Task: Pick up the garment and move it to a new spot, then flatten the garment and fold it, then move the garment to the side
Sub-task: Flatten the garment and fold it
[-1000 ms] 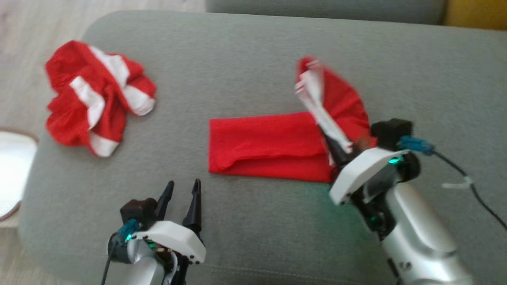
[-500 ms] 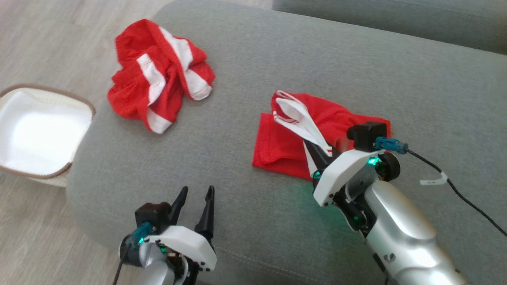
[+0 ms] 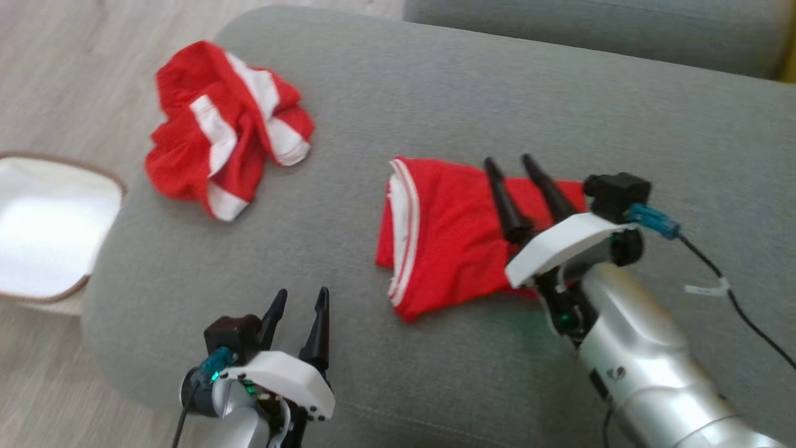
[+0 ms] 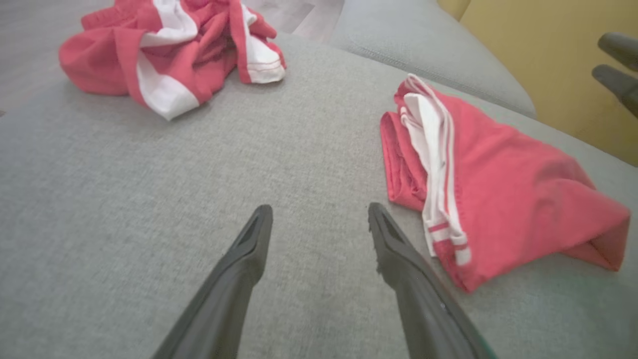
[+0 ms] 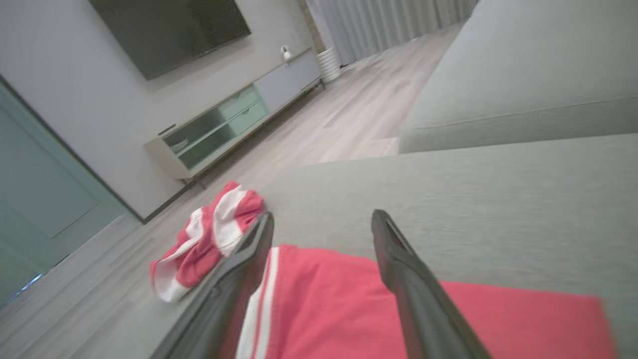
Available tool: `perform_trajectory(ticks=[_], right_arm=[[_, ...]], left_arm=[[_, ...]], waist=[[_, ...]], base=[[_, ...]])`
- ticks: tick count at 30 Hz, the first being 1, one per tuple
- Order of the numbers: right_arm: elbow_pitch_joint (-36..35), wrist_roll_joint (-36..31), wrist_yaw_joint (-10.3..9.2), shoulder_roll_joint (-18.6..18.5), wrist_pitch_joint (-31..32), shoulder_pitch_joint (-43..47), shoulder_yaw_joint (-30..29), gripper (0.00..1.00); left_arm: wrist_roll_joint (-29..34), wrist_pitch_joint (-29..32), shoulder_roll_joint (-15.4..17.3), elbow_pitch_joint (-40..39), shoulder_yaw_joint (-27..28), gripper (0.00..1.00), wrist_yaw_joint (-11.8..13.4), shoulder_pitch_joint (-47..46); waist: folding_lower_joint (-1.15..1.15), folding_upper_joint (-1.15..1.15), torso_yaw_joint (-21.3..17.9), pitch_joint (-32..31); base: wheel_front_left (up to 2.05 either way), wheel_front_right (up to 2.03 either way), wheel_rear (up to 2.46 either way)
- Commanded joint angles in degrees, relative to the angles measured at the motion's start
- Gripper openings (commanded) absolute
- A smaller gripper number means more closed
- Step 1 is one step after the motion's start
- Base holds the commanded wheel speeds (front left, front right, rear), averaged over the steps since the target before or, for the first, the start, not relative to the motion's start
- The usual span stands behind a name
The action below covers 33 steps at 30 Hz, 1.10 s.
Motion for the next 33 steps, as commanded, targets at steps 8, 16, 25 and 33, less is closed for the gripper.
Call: perform_trajectory(ticks=[8,16,25,33], right_arm=[[0.29,-13.46,0.37,1.13,-2.64,0.41,-15.64,1.00],[-6.07,-22.77,0.37,1.13,-2.66,8.28,-24.71,1.00],[-9.42,-26.99,0.37,1.14,-2.67,15.44,-26.42,1.00],[-9.03,-25.39,0.37,1.14,-2.67,19.21,-24.69,1.00]], left_arm=[[2.80,-0.71,0.35,-3.49,4.91,1.00,1.94,-2.94],[5.89,-0.71,0.35,-4.92,8.47,1.00,3.33,-2.19],[8.97,-0.71,0.35,-5.69,12.24,1.00,5.01,0.59],[9.88,-0.71,0.35,-6.20,13.42,1.00,5.11,4.42]], waist=[[0.00,0.00,-8.00,-0.26],[0.00,0.00,-12.30,-0.92],[0.00,0.00,-15.39,-2.94],[0.00,0.00,-15.61,-5.16]], base=[[0.00,0.00,0.00],[0.00,0.00,0.00],[0.00,0.00,0.00],[0.00,0.00,0.00]])
